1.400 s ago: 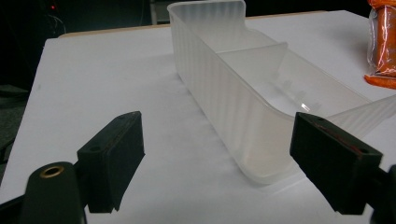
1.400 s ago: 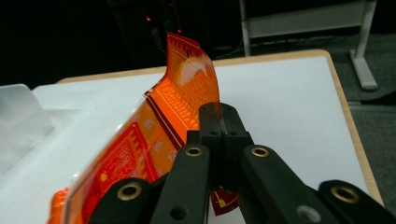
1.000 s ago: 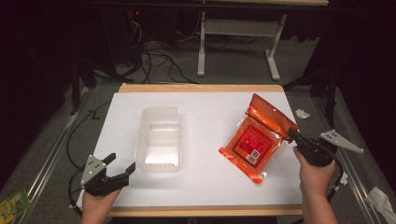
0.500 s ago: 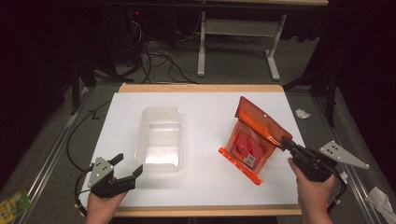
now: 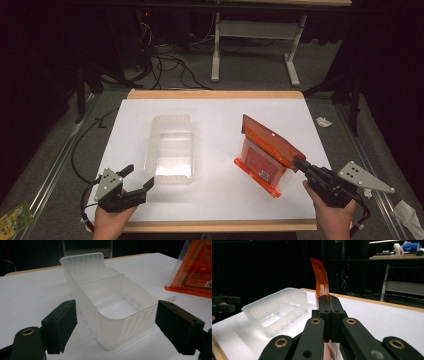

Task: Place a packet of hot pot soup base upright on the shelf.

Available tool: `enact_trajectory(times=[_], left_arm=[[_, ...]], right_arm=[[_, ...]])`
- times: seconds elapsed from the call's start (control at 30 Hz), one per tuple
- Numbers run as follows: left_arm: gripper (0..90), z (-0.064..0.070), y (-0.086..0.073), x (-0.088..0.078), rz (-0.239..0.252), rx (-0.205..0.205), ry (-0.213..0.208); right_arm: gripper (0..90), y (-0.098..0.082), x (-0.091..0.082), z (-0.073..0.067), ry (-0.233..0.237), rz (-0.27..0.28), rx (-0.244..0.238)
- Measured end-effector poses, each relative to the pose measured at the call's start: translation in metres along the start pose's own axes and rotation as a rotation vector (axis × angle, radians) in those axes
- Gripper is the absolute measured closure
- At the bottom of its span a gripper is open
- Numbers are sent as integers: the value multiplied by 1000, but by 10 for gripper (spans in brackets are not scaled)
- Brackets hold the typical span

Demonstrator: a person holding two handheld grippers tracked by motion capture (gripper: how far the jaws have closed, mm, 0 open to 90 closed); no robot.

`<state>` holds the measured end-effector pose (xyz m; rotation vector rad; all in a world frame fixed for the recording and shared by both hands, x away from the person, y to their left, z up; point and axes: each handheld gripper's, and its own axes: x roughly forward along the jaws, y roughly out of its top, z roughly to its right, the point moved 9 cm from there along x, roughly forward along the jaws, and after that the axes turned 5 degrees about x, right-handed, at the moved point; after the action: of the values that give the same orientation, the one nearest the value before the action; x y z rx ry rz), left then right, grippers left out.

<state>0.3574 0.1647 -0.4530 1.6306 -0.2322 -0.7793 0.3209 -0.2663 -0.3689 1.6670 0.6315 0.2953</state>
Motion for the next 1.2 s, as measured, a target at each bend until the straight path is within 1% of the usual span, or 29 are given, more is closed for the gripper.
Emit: enact_trajectory(times=[0.03,0.07,0.1,0.13,0.17,0.2,0.23,0.27,0.3,0.33,0.4,0.43,0.47,0.5,0.53,0.6,0.67,0.7,0.73,0.77,0.8,0.83,0.9,0.93,0.97,1.0,1.07,1.17,1.2], left_arm=[[182,3,3,1,6,-5,-10],[183,12,10,5,12,-4,-24],[185,12,10,5,12,-4,-24],[185,21,15,10,6,-12,-45],[191,38,24,20,4,-9,-85],[198,47,28,26,3,-4,-103],[199,47,28,26,3,-4,-103],[198,67,37,40,6,3,-147],[199,67,37,40,6,3,-147],[198,77,42,47,13,12,-157],[194,96,52,65,22,52,-175],[179,104,56,74,27,59,-192],[163,116,64,89,29,59,-221],[156,116,64,89,29,59,-221],[156,123,68,100,31,51,-238],[157,131,77,117,43,38,-269],[157,139,87,138,51,5,-311],[159,143,92,147,55,-7,-322],[160,146,95,151,55,-2,-333],[159,146,95,151,55,-2,-333],[158,155,101,164,49,12,-358],[158,159,102,169,41,20,-360],[160,161,103,173,36,27,-362],[159,166,105,181,43,34,-378],[160,166,105,181,43,34,-378],[161,167,106,187,55,29,-370],[169,168,105,195,36,21,-369],[175,170,104,200,30,13,-383],[175,175,103,202,31,23,-410]], right_arm=[[900,0,0,-3,6,0,-4],[900,0,1,-5,8,0,-10],[900,1,1,-6,8,1,-10],[900,1,1,-6,8,1,-10],[900,1,1,-7,10,1,-13],[900,1,1,-8,16,0,-15],[900,1,1,-8,16,0,-15],[900,0,1,-9,18,-2,-18],[900,0,1,-9,18,-2,-18],[900,0,1,-8,19,-3,-17],[900,0,1,-8,17,-1,-14],[900,0,1,-8,25,-1,-8],[900,0,1,-8,27,-2,-8],[900,0,1,-8,27,-2,-8],[900,0,1,-7,28,-1,-7],[900,0,1,-7,32,3,-5],[900,0,1,-7,36,2,0],[900,0,1,-7,37,0,2],[900,0,1,-7,37,1,3],[900,0,1,-7,37,1,3],[900,0,1,-6,38,6,8],[900,0,1,-5,37,6,12],[900,-1,1,-5,38,6,15],[900,0,1,-4,37,9,17],[900,0,1,-4,37,9,17],[900,-1,1,-4,39,8,19],[900,-1,0,-5,42,6,16],[900,-1,0,-5,43,6,19],[900,-1,0,-5,42,5,17]])
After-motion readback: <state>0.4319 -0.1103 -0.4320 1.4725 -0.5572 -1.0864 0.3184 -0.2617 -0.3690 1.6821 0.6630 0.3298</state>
